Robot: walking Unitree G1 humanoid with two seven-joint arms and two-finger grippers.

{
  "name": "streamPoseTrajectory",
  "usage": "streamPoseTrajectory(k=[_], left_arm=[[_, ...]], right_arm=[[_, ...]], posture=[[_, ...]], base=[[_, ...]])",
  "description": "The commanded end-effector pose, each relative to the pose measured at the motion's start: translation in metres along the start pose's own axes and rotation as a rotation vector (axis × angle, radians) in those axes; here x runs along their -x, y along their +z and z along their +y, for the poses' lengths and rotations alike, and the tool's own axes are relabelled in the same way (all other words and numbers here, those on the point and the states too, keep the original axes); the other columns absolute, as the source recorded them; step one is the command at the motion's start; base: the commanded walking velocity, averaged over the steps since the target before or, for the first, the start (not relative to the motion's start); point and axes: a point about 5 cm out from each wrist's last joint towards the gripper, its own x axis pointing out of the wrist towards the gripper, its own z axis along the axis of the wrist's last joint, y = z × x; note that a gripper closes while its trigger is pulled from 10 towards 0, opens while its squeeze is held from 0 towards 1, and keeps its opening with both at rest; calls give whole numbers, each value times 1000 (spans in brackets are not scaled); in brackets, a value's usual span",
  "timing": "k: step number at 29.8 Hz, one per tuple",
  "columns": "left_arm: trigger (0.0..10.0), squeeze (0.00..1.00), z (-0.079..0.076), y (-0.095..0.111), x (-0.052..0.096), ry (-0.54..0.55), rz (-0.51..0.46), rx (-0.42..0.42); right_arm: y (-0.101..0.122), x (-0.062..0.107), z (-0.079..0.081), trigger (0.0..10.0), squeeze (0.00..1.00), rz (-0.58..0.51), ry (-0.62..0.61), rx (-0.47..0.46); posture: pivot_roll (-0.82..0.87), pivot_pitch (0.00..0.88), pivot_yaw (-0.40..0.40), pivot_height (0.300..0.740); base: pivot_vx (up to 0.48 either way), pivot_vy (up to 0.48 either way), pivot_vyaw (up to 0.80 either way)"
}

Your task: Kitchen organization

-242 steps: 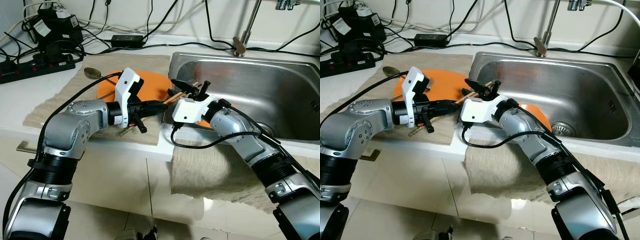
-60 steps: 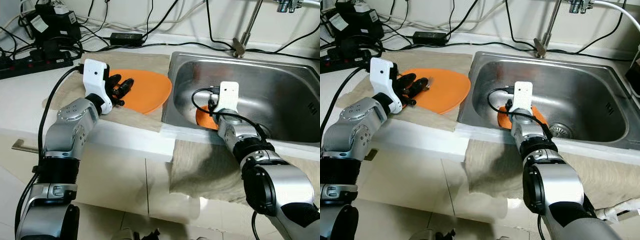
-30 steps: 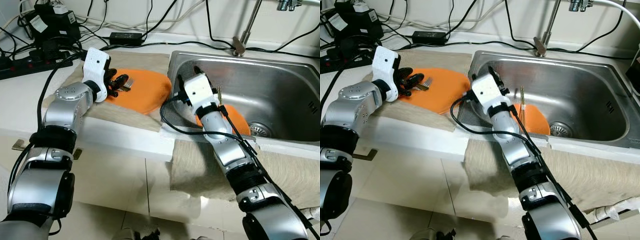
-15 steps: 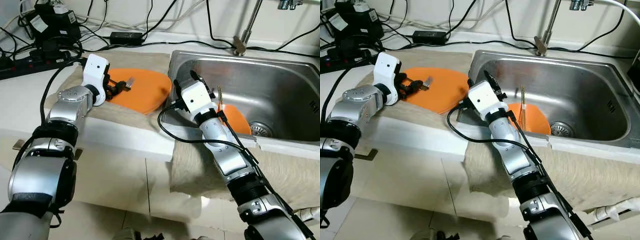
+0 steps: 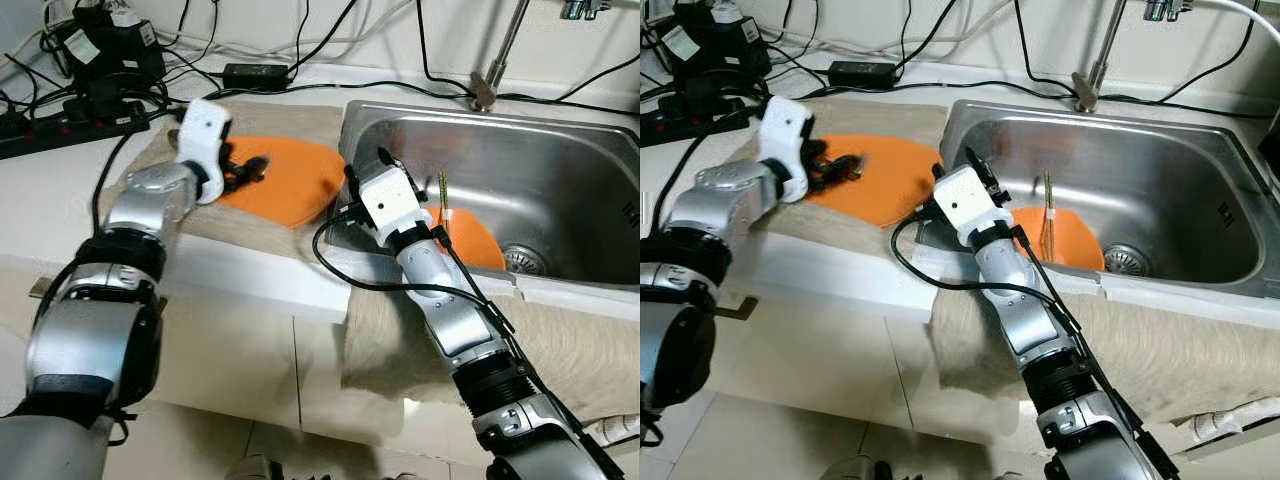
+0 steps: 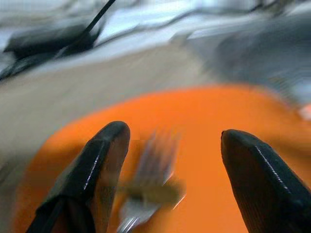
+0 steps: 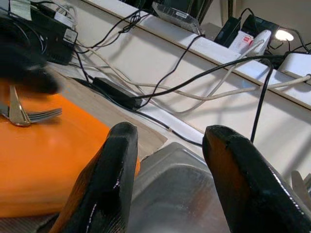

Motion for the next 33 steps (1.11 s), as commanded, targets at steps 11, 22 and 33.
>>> streamPoseTrajectory(k=[11, 22, 33], left_arm=[[10000, 0, -24, -13, -2, -110, 115, 76], [10000, 0, -29, -33, 8, -127, 228, 76], [10000, 0, -34, -50, 28, -186, 376, 70]], right_arm=[[0, 0, 4, 10000, 0, 18, 20, -4], [-1, 0, 7, 10000, 0, 26, 27, -17], [-5, 1, 5, 10000, 0, 49, 29, -26]], posture=[[40, 2, 54, 740], [48, 10, 53, 740], [62, 13, 55, 740]], base=[[0, 0, 0], [0, 0, 0], [0, 0, 0]])
